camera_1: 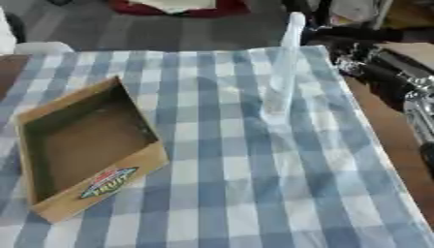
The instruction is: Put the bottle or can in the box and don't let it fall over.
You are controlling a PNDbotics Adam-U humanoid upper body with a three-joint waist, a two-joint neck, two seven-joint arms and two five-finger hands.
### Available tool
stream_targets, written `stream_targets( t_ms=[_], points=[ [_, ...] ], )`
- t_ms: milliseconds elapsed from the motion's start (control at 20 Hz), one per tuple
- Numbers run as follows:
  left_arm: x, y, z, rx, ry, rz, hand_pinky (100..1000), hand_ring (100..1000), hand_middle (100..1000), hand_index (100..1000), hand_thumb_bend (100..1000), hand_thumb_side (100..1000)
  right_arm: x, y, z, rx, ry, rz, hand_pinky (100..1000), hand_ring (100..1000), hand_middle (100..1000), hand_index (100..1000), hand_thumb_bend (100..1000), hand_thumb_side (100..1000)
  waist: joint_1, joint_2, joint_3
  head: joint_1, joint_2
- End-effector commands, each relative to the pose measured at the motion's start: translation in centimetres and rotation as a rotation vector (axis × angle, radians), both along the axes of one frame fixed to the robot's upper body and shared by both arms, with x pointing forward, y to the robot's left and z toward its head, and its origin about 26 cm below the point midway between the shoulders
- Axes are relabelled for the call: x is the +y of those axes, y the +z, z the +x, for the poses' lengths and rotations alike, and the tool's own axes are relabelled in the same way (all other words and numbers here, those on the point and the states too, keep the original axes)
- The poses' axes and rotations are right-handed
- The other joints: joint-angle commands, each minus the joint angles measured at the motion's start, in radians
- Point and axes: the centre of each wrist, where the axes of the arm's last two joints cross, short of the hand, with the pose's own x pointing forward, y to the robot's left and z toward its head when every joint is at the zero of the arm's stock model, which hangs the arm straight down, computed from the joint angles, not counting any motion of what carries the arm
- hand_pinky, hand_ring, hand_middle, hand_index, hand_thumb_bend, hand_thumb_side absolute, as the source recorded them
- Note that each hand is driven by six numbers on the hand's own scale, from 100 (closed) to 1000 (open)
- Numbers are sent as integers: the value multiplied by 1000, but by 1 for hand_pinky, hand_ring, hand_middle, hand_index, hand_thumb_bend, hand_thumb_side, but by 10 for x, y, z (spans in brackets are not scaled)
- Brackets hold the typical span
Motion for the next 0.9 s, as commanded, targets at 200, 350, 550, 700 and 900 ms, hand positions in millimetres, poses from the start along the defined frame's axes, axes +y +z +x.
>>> stream_targets(
  t_ms=[200, 350, 550, 700, 900],
  points=[
    [1, 10, -1, -29, -13, 24, 391, 586, 669, 668, 100, 588, -10, 7, 8, -42, 0, -28, 1000, 1000, 1000, 1000, 100, 524, 3, -5, 4, -2, -16],
    [0, 11, -1, -29, -16, 22, 391, 586, 668, 667, 100, 588, -12, 5, 12, -49, 0, -29, 1000, 1000, 1000, 1000, 100, 524, 4, -1, 7, -4, -20],
    [-1, 11, -1, -32, -21, 20, 389, 585, 668, 667, 100, 588, -14, 4, 16, -52, 6, -34, 1000, 1000, 1000, 1000, 100, 523, 8, 7, 11, -6, -28],
    [-1, 11, -1, -35, -24, 17, 388, 585, 668, 667, 100, 589, -15, 5, 18, -51, 11, -38, 1000, 1000, 1000, 1000, 100, 523, 11, 12, 13, -7, -26],
    [-2, 12, 0, -36, -26, 14, 387, 585, 669, 667, 100, 589, -18, 7, 22, -53, 19, -42, 1000, 1000, 1000, 1000, 100, 523, 14, 20, 15, -6, -19]
  ],
)
